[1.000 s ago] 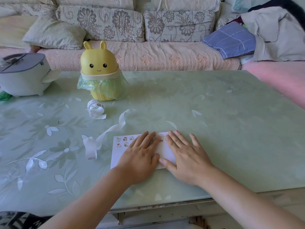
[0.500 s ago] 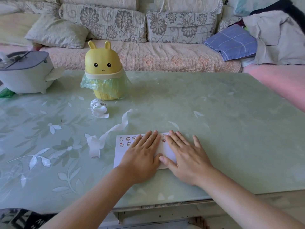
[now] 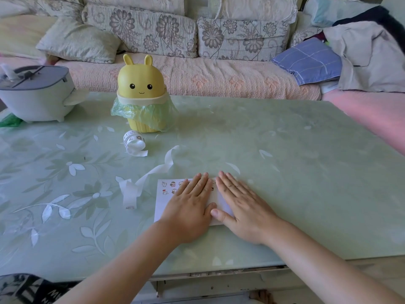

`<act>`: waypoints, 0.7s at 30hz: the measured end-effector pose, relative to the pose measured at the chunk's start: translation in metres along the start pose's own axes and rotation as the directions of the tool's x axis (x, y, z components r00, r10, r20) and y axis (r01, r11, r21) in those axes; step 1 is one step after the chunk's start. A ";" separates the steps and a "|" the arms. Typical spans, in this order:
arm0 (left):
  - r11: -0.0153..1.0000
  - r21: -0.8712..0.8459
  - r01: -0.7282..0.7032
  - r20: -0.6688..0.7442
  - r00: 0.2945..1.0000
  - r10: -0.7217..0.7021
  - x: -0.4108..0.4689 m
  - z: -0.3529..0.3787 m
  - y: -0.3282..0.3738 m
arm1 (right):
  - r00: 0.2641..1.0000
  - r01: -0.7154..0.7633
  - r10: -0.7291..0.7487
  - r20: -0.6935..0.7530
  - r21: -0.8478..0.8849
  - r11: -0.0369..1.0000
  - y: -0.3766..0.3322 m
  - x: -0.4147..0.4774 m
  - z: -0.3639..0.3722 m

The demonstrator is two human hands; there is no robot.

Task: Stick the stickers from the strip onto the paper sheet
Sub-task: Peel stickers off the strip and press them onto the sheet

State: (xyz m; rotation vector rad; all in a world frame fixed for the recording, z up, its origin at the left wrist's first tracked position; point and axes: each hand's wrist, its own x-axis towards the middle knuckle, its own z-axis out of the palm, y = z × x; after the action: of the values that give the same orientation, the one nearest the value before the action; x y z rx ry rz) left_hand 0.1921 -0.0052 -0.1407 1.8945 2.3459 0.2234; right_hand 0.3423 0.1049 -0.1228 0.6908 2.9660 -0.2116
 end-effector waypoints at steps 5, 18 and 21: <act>0.992 0.013 0.128 -0.018 0.992 -0.127 -0.010 0.001 -0.013 | 0.997 -0.081 0.081 0.013 0.032 0.996 -0.002 0.003 0.003; 0.960 -0.279 -0.006 -0.483 0.865 -0.135 -0.037 -0.053 -0.042 | 0.960 -0.017 0.100 -0.261 0.301 0.953 -0.046 0.038 -0.041; 0.949 -0.314 0.008 -0.560 0.806 -0.192 -0.049 -0.071 -0.059 | 0.969 0.022 0.085 -0.232 0.423 0.906 -0.074 0.051 -0.048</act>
State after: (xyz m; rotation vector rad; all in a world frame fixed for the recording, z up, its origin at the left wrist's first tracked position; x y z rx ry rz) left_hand 0.1330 -0.0682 -0.0820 1.7087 2.5498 1.2429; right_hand 0.2614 0.0689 -0.0731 0.8650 3.1678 -0.8488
